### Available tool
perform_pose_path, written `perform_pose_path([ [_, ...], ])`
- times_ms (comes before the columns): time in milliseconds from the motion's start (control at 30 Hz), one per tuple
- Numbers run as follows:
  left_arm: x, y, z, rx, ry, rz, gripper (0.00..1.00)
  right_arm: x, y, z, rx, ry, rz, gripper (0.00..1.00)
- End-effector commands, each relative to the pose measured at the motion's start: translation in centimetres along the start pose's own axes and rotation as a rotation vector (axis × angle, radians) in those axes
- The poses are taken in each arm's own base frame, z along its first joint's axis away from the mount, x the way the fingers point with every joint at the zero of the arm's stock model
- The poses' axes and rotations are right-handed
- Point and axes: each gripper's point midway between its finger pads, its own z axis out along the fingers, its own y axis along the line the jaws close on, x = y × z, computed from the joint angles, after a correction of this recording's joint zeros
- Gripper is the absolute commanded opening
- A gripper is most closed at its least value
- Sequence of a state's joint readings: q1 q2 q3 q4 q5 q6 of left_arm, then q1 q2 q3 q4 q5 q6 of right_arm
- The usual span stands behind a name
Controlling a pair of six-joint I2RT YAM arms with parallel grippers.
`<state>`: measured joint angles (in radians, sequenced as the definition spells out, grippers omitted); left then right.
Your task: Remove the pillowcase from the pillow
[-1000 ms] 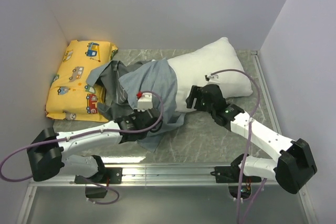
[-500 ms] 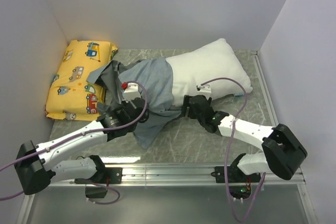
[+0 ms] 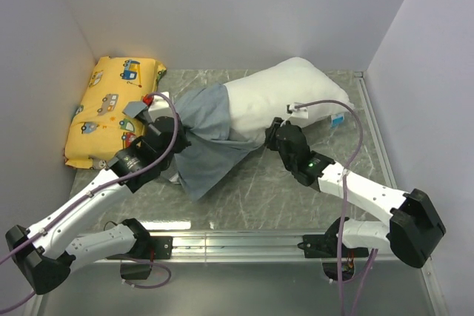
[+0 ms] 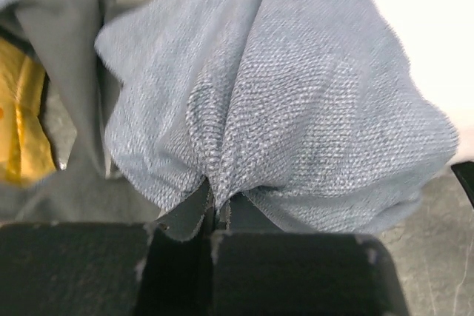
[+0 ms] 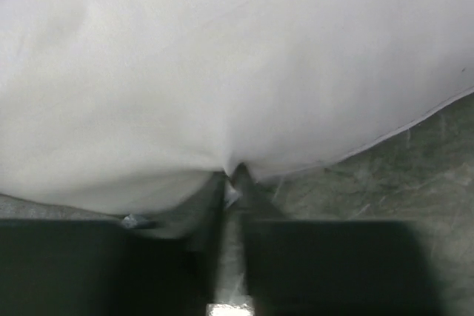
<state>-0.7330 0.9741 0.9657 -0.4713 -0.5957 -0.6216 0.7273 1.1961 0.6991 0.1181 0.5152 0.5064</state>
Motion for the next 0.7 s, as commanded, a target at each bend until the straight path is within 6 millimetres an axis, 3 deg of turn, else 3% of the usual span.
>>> perform_pose_path([
  [0,-3.9,-0.2,-1.0,0.016,-0.071,0.017,0.0,-3.6,0.8,-1.3,-0.01,-0.055,0.034,0.47],
  [33,-4.2,-0.5,-1.0,0.021,-0.074,0.016,0.0,-3.0,0.9,-1.5,-0.024,-0.041,0.049,0.6],
  [67,-4.5,-0.5,-1.1,0.025,-0.077,0.018,0.01,-2.8,0.7,-1.8,-0.03,-0.041,0.064,0.79],
  [167,-5.1,-0.9,-1.2,0.035,-0.082,0.019,0.01,-0.3,-0.3,-1.2,-0.011,-0.016,0.064,0.95],
  [300,-5.6,-1.3,-1.5,0.049,-0.085,0.017,0.01,1.4,0.0,0.4,-0.009,0.011,0.067,1.0],
  [433,-6.0,-1.3,-1.7,0.052,-0.086,0.02,0.0,1.0,1.4,2.0,-0.029,-0.012,0.092,1.0],
  [467,-6.1,-1.3,-1.9,0.053,-0.089,0.02,0.0,1.3,1.4,2.6,-0.013,-0.004,0.077,0.91],
  [500,-6.3,-1.2,-2.0,0.049,-0.092,0.023,0.0,0.3,1.7,2.9,0.002,-0.027,0.079,0.8],
  [533,-6.7,-1.3,-2.2,0.05,-0.101,0.021,0.0,0.0,1.8,3.1,0.01,-0.033,0.068,0.62],
  [567,-7.0,-1.3,-2.3,0.052,-0.108,0.03,0.01,-0.3,1.4,3.0,0.035,-0.034,0.06,0.07],
  [600,-7.4,-1.1,-2.4,0.044,-0.12,0.032,0.01,-1.5,1.3,2.9,0.058,-0.061,0.06,0.0],
  [667,-8.6,-1.2,-2.8,0.039,-0.141,0.04,0.0,-2.9,0.9,1.7,0.07,-0.076,0.041,0.0],
])
